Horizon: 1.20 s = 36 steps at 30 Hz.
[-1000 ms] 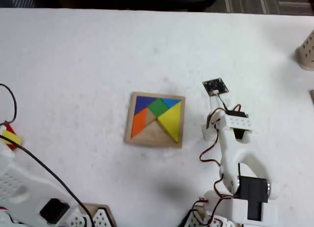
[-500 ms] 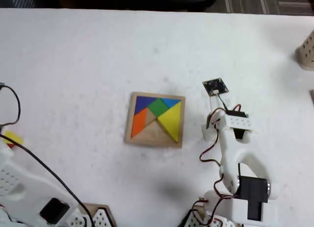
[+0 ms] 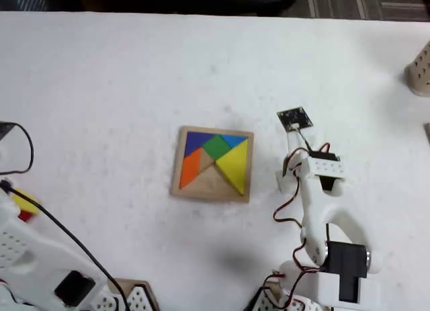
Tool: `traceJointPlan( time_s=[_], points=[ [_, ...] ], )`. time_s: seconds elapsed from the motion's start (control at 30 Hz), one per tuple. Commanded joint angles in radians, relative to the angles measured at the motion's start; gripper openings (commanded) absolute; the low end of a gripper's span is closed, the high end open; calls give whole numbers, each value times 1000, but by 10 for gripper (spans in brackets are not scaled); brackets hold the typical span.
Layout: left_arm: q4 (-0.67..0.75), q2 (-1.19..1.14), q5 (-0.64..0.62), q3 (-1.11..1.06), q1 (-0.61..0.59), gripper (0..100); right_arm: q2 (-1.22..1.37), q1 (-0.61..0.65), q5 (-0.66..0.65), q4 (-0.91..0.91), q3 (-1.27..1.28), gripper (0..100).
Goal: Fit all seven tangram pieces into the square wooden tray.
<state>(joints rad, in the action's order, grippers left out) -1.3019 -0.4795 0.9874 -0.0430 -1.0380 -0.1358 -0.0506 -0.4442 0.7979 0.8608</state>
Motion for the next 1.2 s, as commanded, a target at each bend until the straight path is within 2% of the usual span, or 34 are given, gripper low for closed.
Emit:
traceJointPlan(
  time_s=[0.0, 0.2, 0.77, 0.93, 1.03, 1.17],
  points=[
    [-80, 36, 12, 2, -2, 174, -28, 38, -12, 12, 12, 137],
    [-176, 30, 14, -2, -2, 57, -28, 35, -11, 12, 12, 137],
    [-313, 36, 3, 8, -12, 20, -30, 30, -8, 12, 12, 137],
    [-419, 38, 0, 86, 15, 20, -30, 30, -8, 12, 12, 137],
    [-473, 38, -91, 166, 50, 20, -30, 30, -8, 12, 12, 137],
    [-476, 38, -238, 213, 134, 20, -30, 30, -8, 12, 12, 137]
  ],
)
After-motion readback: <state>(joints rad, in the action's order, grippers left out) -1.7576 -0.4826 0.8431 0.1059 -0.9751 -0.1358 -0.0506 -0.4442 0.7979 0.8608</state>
